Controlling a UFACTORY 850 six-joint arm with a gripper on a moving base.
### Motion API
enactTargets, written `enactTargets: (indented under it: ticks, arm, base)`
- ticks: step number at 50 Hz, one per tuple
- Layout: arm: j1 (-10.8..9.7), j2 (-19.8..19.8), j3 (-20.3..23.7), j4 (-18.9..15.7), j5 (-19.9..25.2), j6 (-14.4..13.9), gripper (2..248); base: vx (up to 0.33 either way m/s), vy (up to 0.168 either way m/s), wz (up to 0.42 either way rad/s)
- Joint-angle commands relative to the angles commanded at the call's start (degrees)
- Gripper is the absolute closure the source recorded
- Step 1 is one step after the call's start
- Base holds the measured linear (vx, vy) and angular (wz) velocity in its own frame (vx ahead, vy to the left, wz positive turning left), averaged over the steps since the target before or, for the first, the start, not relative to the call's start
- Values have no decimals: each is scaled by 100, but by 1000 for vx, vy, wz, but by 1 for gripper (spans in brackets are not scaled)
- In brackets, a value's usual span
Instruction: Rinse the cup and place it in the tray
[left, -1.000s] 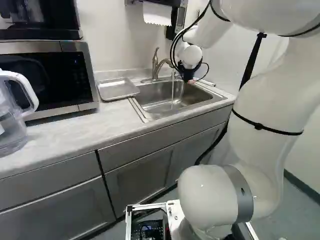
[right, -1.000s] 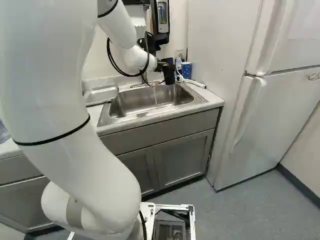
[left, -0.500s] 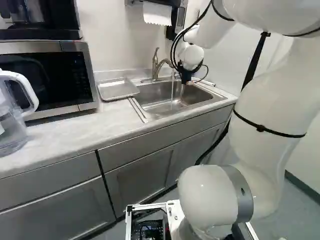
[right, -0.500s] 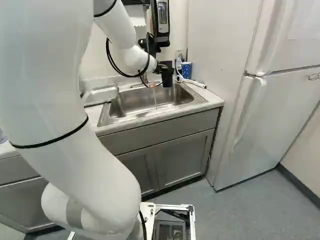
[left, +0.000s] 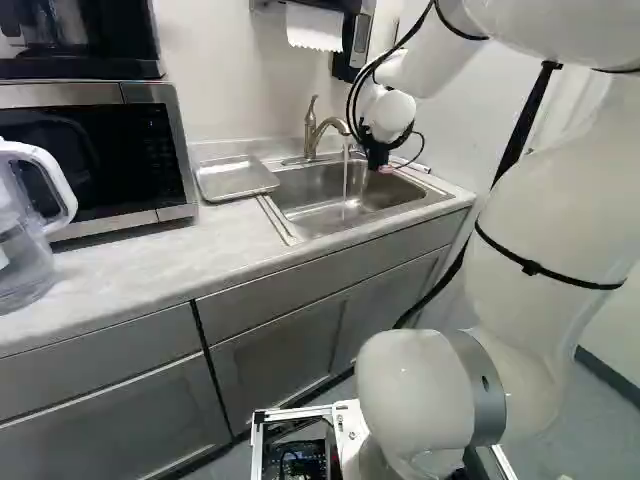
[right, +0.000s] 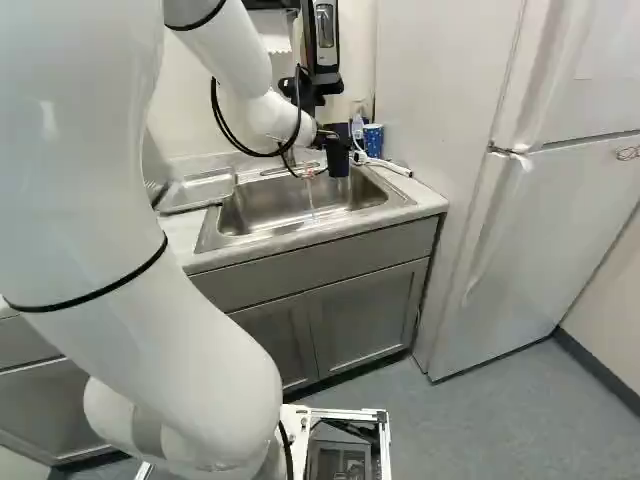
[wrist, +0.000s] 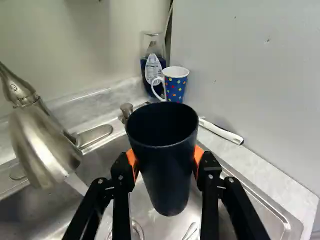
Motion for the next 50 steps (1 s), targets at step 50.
enactTargets:
  ticks: [50]
  arm:
    - [-9, -8, 59, -31, 135, 0, 126]
  base:
    - [0, 0, 0]
